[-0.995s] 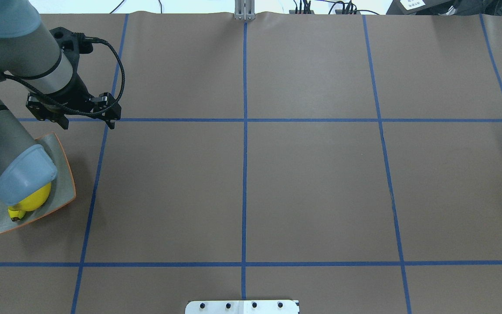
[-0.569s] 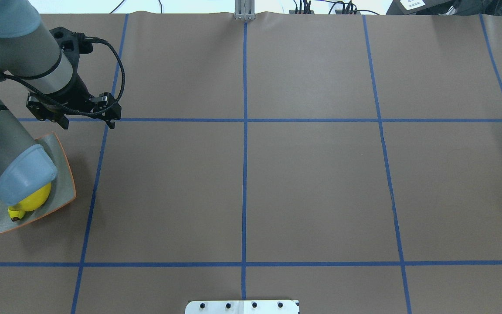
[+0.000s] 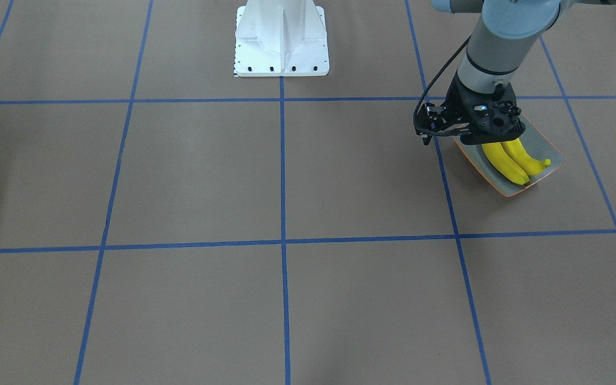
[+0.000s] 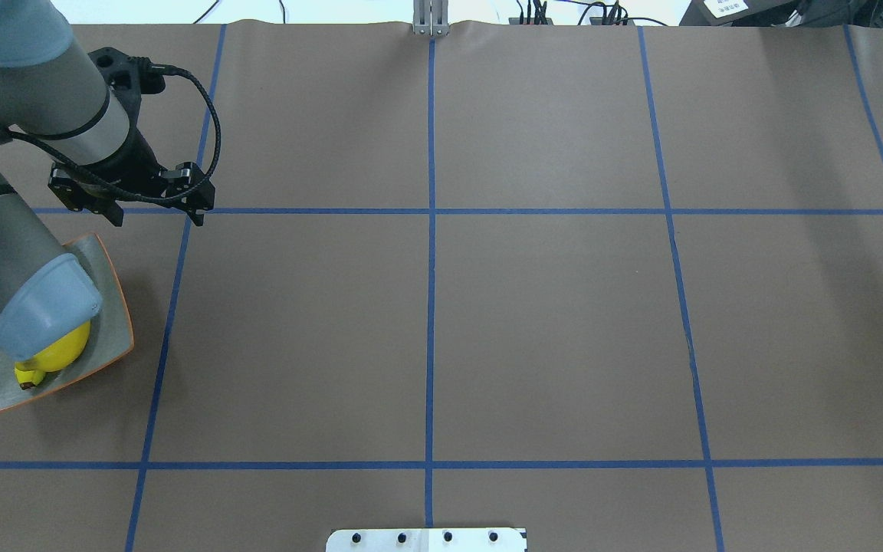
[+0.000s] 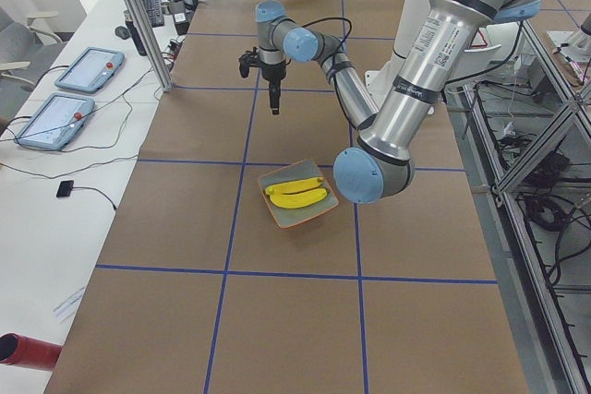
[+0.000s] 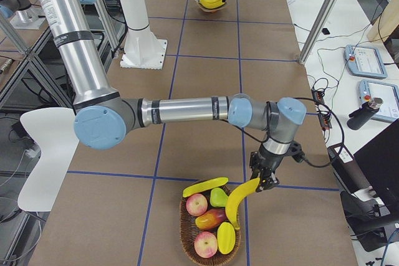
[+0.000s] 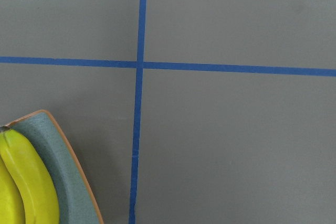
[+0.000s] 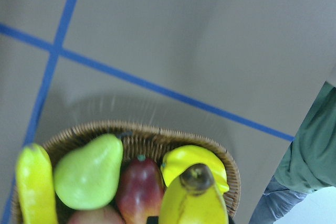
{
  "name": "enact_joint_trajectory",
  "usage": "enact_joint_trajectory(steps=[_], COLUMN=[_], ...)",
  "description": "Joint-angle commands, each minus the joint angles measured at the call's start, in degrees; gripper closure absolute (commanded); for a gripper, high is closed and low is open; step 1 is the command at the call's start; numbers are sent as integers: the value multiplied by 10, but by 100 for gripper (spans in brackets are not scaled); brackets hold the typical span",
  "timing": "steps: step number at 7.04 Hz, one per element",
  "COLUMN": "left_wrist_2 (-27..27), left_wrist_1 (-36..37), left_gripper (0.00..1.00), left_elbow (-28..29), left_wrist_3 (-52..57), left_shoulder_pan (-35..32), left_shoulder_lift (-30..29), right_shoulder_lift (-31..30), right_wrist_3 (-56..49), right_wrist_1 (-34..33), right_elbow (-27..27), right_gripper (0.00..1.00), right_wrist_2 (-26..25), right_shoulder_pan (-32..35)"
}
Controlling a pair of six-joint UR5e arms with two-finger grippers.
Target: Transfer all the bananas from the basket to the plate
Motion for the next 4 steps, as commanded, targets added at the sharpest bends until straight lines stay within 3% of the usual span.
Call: enact_joint_trajectory(steps=[1, 3, 4], left_wrist_2=[0, -1, -1], left_wrist_1=[-1, -10, -51], left_gripper=[0, 0, 0], left_elbow=[-1, -2, -1], left_wrist_3=[-1, -22, -50], left_shoulder_pan=[-1, 0, -1], left_shoulder_lift=[1, -1, -1], right_shoulder_lift=[93, 152, 180], right_wrist_3=[241, 431, 530], right_wrist_1=[-11, -11, -5], right_elbow=[1, 5, 6], right_gripper=[100, 100, 100], right_wrist_2=[61, 140, 166], right_shoulder_pan=[-77, -113, -132])
